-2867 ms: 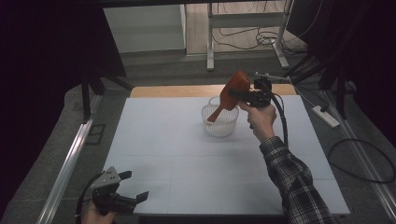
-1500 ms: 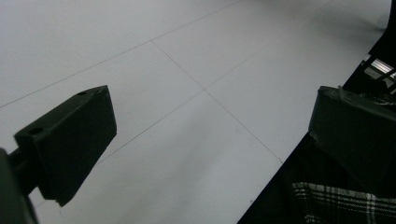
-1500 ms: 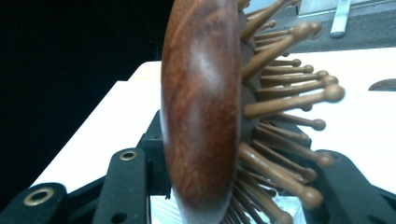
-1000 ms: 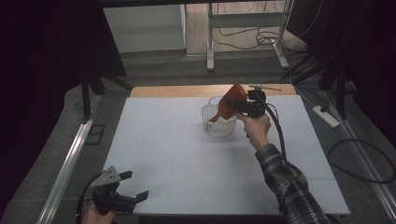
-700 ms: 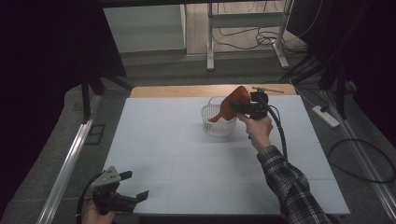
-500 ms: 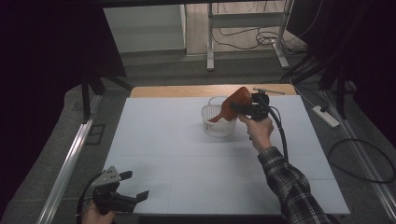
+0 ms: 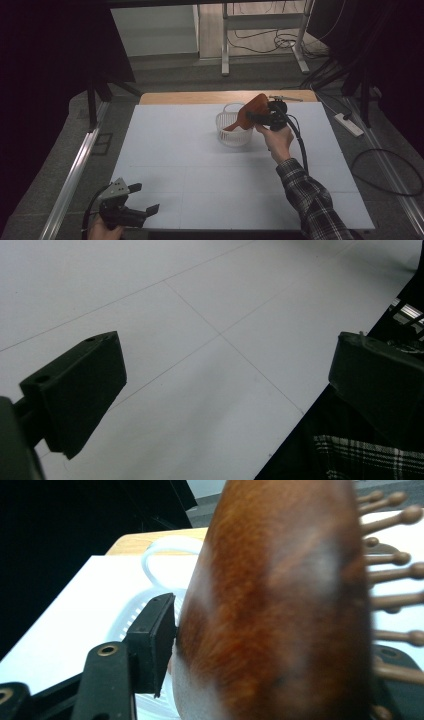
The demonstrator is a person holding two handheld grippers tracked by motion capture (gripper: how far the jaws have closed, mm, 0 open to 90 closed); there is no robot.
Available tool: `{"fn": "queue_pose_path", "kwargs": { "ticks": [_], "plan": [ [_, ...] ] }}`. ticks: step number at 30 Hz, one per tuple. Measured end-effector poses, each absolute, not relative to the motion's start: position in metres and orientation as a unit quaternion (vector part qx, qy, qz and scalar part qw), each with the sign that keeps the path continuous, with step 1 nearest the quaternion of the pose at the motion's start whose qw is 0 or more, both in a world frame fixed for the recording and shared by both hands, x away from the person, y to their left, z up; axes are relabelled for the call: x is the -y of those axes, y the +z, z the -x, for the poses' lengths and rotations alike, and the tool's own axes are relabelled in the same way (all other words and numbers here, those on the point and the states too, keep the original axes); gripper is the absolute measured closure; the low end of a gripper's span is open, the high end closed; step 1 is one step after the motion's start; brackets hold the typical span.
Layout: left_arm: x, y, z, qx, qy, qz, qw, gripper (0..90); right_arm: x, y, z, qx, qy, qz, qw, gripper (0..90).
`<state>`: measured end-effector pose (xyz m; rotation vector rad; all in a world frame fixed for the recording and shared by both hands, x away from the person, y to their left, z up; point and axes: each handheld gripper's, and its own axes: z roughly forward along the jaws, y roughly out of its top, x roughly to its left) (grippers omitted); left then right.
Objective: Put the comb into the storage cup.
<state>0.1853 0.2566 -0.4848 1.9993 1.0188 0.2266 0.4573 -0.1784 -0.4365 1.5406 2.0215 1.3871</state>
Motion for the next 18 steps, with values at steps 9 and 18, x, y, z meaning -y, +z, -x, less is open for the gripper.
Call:
{"fn": "queue_pose_path", "kwargs": {
  "ticks": [9,18],
  "plan": [
    [-0.2566,-0.4848,-0.1854,-0.408,0.09,-0.801,0.428,2.0,0.1774,-0.4371,-0.4572,-0.703,0.467,-0.519,0.136,33.2],
    [-0.2565,-0.4848,-0.1855,-0.408,0.089,-0.801,0.428,2.1,0.1743,-0.438,-0.4565,-0.713,0.453,-0.515,0.146,29.6]
  ]
}}
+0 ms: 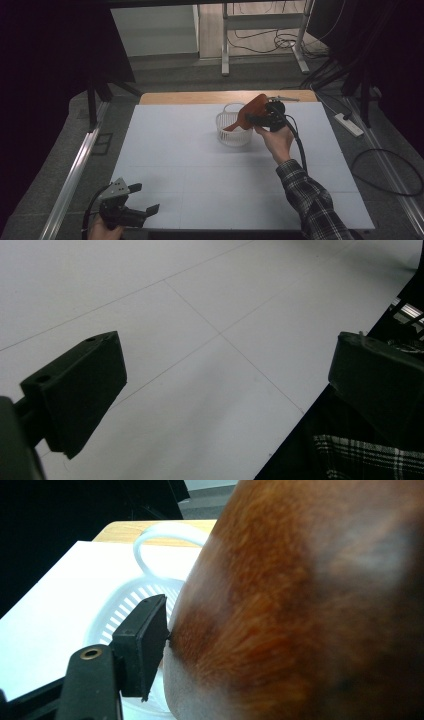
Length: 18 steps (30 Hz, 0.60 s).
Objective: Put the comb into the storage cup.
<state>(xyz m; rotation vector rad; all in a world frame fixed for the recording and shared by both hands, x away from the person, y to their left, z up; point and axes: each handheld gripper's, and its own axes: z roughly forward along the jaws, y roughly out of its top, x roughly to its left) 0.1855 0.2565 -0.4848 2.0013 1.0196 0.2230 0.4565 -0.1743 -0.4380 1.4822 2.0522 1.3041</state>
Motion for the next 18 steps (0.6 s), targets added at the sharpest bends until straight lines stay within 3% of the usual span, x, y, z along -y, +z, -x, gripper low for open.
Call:
{"fn": "queue_pose_path", "kwargs": {
  "ticks": [18],
  "plan": [
    [-0.257,-0.485,-0.1857,-0.411,0.088,-0.8,0.429,2.2,0.1712,-0.4413,-0.456,-0.73,0.427,-0.512,0.151,20.7]
  ]
}}
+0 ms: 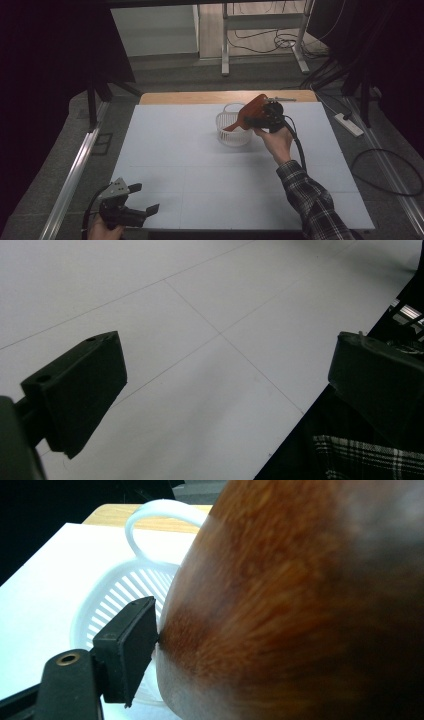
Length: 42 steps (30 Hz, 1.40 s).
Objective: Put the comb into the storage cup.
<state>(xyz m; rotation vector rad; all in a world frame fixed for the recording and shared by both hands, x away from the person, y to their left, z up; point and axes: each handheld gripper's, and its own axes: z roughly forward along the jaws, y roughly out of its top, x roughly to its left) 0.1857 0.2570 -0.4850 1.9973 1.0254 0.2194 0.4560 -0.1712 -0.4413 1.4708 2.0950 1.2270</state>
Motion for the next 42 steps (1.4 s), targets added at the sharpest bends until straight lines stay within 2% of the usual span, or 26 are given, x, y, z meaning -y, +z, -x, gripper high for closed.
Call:
{"fn": "queue_pose_path", "kwargs": {
  "ticks": [17,42],
  "plan": [
    [-0.257,-0.485,-0.186,-0.411,0.087,-0.799,0.43,2.1,0.174,-0.439,-0.45,-0.751,0.418,-0.488,0.151,13.4],
    [-0.258,-0.485,-0.186,-0.411,0.086,-0.799,0.432,2.2,0.181,-0.438,-0.435,-0.78,0.413,-0.454,0.119,2.3]
  ]
}}
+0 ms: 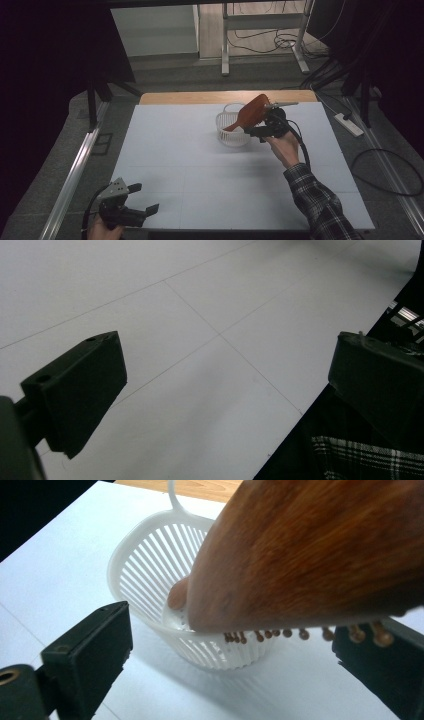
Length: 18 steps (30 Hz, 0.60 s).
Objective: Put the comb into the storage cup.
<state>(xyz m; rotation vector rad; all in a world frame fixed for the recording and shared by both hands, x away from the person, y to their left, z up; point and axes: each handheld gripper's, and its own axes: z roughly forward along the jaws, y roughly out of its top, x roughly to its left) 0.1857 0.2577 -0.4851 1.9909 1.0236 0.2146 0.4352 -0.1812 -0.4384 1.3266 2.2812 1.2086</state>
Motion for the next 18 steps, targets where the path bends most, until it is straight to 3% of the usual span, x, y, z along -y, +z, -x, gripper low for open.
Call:
{"fn": "queue_pose_path", "kwargs": {
  "ticks": [18],
  "plan": [
    [-0.259,-0.485,-0.186,-0.412,0.084,-0.797,0.434,2.0,0.185,-0.437,-0.421,-0.802,0.397,-0.43,0.119,0.0]
  ]
}}
